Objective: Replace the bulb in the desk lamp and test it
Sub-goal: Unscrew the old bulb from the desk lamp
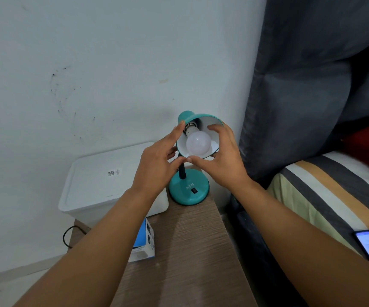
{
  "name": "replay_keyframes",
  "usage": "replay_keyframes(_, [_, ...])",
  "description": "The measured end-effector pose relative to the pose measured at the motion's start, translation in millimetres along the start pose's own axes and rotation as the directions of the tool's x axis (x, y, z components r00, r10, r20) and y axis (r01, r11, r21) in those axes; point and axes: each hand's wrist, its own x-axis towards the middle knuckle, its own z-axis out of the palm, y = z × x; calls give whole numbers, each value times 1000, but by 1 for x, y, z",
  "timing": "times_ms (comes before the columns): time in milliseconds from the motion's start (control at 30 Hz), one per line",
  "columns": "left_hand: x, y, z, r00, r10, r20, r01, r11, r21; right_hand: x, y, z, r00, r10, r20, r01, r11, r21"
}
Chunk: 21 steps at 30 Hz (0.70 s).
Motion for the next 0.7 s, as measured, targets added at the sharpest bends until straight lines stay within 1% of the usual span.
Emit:
replay_keyframes(100, [0,0,0,1000,-4,1,4,999,-39,0,-2,1,1000,-15,-23,14,1000,-12])
replay_keyframes(200, [0,-1,0,1000,0,-7,0,1000,-24,-1,2,1,998,-50,30,49,998,39])
replay_keyframes(300, [0,-1,0,1000,-3,-11,3,1000,-14,-4,3,-1,997,-66,51,62,995,77])
replay_keyframes(367, [-1,-1,1,1000,-7,-9,7,1000,-22,-4,2,0,997,-54,47,52,997,51])
replay_keyframes(467, [-1,0,1,1000,-10,-8,10,1000,-25,-1,1,2,1000,4,6,-4,1000,-6])
replay_keyframes(533, [0,0,1,1000,-8,-3,8,1000,-21,-2,1,4,1000,11,-17,-11,1000,-21])
replay_keyframes(700, [0,-3,1,1000,4,3,-4,1000,3,-7,4,2,997,-74,18,73,996,47])
